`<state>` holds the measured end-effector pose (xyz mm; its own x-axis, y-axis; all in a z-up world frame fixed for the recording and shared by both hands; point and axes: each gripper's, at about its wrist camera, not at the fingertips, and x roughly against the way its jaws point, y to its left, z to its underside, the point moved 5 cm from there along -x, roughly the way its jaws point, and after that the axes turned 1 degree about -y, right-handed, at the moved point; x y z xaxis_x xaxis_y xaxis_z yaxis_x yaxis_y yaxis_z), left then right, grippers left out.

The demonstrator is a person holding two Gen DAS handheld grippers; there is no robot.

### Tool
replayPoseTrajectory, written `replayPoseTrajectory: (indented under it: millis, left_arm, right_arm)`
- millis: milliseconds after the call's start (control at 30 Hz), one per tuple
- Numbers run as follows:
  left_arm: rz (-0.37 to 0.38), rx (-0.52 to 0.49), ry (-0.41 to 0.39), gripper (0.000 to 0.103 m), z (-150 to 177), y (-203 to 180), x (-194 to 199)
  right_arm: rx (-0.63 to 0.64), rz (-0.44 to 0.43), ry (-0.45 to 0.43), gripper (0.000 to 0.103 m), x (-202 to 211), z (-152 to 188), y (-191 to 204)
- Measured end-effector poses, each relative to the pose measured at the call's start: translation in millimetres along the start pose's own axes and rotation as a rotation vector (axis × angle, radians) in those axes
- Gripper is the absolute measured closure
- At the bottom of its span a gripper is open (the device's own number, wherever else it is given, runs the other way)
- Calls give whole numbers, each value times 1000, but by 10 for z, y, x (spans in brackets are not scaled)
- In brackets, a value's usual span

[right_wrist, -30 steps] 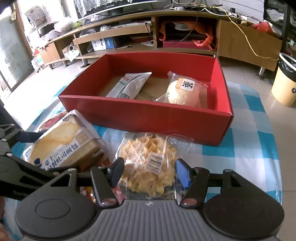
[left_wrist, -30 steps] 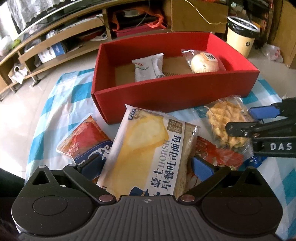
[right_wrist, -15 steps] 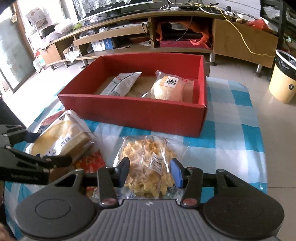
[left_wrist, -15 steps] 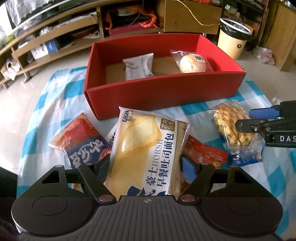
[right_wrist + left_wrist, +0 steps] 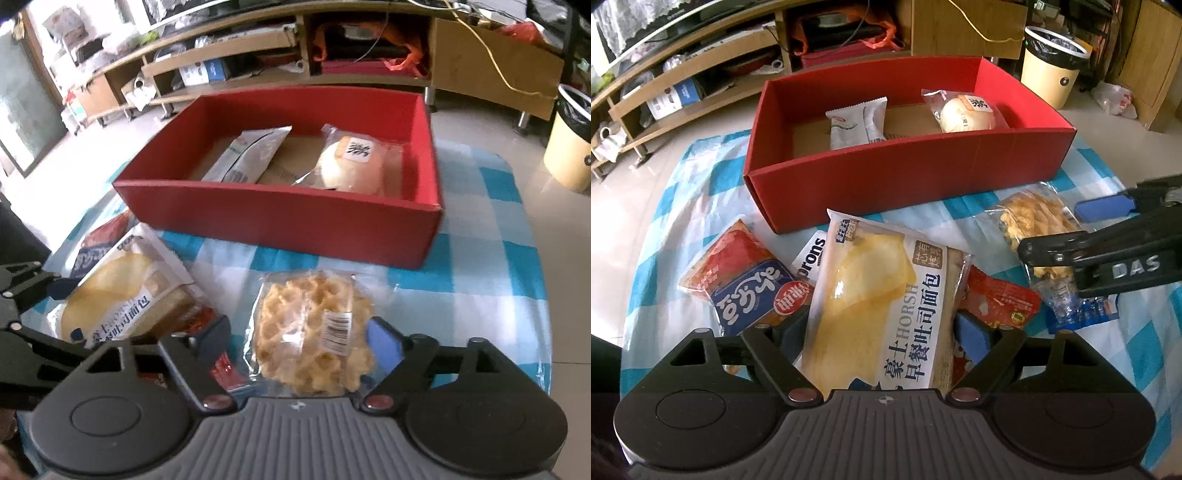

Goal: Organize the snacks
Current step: 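Grasp the waffle packet with the right tool while the left tool grasps the yellow bread packet, then lower the bread and waffle packets into the red box and open both tools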

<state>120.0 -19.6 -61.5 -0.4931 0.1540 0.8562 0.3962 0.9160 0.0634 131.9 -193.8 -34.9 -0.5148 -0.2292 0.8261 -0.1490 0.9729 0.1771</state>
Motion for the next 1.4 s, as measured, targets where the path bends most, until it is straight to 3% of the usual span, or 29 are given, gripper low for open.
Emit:
replayPoseTrajectory:
  millis: [133,333,800,1400]
  left_arm:
    - [-3,7,-1,17,3,-4,-16]
    - [-9,15,-7,22,0,-8,30]
    - [24,54,-56,24,-63,37,270]
    - [50,92,-148,24,-300,43,520]
  right_arm:
    - [88,103,-8,34,-122,39,74]
    - [62,87,-38,41,19,101,12]
    - [-5,20,-111,42,397,113,28]
    - [15,51,-204,42,730,-112,127]
